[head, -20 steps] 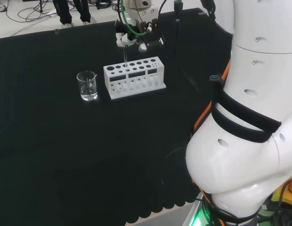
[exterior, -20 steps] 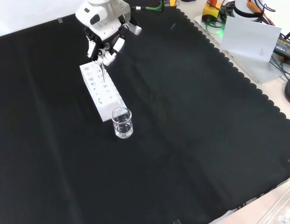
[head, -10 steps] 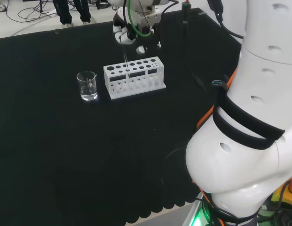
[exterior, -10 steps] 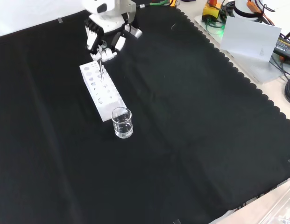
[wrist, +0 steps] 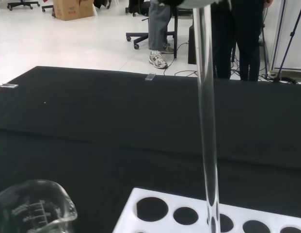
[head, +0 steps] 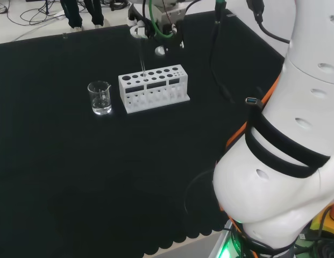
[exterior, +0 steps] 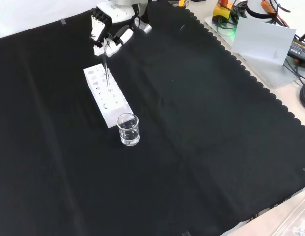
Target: Take the glass rod from the white test tube rack.
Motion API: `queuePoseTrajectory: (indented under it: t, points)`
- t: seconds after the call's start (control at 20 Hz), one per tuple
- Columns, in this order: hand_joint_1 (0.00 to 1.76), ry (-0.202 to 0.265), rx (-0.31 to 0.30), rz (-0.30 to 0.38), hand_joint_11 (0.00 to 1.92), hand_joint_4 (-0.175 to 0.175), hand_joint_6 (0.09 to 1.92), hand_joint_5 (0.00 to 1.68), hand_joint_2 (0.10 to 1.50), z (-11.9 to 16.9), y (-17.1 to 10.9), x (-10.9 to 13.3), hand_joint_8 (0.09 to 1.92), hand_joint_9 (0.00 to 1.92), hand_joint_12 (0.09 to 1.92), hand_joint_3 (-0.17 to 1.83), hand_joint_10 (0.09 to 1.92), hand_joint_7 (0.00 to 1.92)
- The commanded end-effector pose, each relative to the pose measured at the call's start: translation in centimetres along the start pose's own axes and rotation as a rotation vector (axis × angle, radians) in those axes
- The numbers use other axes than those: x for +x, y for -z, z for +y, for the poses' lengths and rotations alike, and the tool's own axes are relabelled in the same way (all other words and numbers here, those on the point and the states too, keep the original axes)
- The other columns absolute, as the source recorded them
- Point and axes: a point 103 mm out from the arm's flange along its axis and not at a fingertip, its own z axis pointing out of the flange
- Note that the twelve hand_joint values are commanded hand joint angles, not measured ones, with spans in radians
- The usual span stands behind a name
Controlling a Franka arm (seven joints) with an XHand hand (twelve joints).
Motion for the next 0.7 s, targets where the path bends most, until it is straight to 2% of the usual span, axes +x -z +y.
queuePoseTrajectory:
  t: [0.05, 0.5, 0.7]
  points:
    - [1.28, -0.038, -0.01, 0.019, 1.62, -0.175, 0.61, 1.04, 1.05, -1.1, 4.7, 0.5, 1.32, 1.59, 0.72, 0.12, 0.95, 1.0]
    - [1.28, -0.037, -0.048, 0.017, 1.62, -0.175, 0.58, 1.06, 1.07, -3.2, 9.4, 1.2, 1.31, 1.6, 0.72, 0.07, 0.94, 1.0]
    - [1.28, -0.028, -0.059, 0.023, 1.62, -0.175, 0.58, 1.06, 1.07, -4.0, 10.5, 1.9, 1.31, 1.6, 0.72, 0.07, 0.94, 1.0]
